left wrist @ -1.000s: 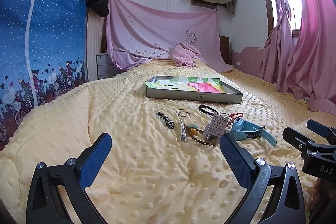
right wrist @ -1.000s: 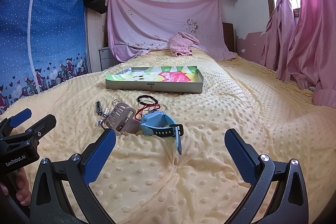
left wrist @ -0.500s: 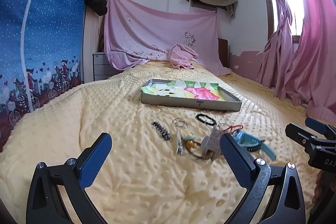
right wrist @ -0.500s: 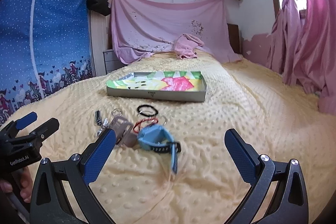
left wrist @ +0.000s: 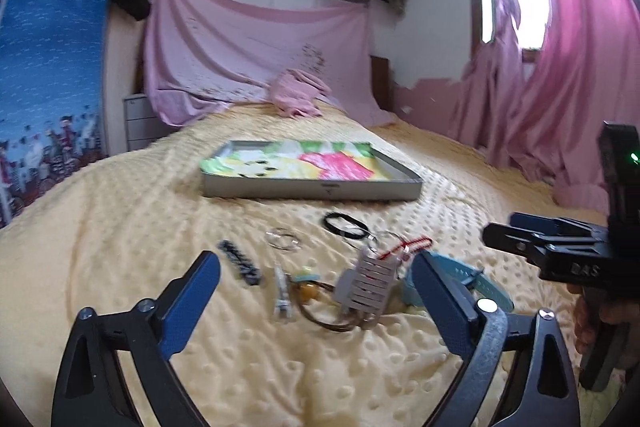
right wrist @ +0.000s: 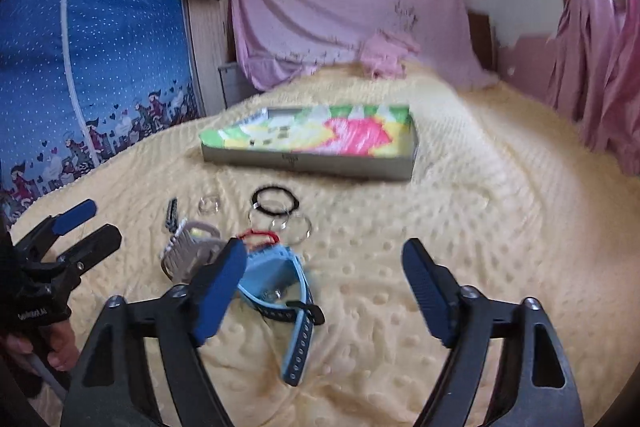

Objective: Organize jewelry
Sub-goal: 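Grasp the grey claw clip with the left gripper while the right gripper grasps the blue smartwatch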

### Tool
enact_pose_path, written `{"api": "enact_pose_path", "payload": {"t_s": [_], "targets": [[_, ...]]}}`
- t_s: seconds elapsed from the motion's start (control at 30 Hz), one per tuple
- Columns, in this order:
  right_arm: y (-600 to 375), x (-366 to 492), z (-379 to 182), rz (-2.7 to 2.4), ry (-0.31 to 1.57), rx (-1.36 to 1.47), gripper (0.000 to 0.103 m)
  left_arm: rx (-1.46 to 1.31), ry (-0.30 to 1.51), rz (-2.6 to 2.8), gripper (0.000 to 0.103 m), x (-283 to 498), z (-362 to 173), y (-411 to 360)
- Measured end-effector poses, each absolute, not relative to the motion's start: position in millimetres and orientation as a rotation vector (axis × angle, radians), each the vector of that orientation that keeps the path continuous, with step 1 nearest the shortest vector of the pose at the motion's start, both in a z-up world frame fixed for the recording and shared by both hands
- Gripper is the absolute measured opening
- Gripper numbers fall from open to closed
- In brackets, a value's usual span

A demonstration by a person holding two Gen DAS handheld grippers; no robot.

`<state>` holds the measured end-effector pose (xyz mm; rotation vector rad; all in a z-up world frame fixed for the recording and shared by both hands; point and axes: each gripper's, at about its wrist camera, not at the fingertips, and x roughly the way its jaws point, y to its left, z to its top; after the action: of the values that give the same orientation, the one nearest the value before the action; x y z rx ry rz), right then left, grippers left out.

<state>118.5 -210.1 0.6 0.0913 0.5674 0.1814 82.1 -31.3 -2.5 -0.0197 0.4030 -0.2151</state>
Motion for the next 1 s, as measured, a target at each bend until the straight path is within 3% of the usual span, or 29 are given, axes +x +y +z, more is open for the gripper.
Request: {"api": "enact_pose_path", "payload": {"t_s": [0.07,0.27,0.47,0.63,0.83,0.87,1.0], "targets": [[-211,122,-8,0.201,0.593,0.111,0.056,-0.002,0.423,-0.234,0.084,88,-6,-38],[-201,136,-24,0.255,0.671,0.086,0.034,0.006,0.513,-0.298,0.062,106,-18,-49],[-189,147,-37,0.292,0.762,0.055,0.025,0.012,0.604,-0.364,0.045,120,-27,-56],[-186,152,-42,0.291,0.794,0.053,0.025,0.035,0.623,-0.395,0.033,122,-29,-63],[-184,151,-46,0.292,0.818,0.051,0.017,0.065,0.610,-0.397,0.031,118,-26,-66],[-184,150,-46,0.290,0.820,0.050,0.011,0.059,0.607,-0.397,0.031,117,-25,-64],[-188,141,-43,0.284,0.791,0.082,0.010,0.009,0.574,-0.383,0.030,108,-19,-56]]}}
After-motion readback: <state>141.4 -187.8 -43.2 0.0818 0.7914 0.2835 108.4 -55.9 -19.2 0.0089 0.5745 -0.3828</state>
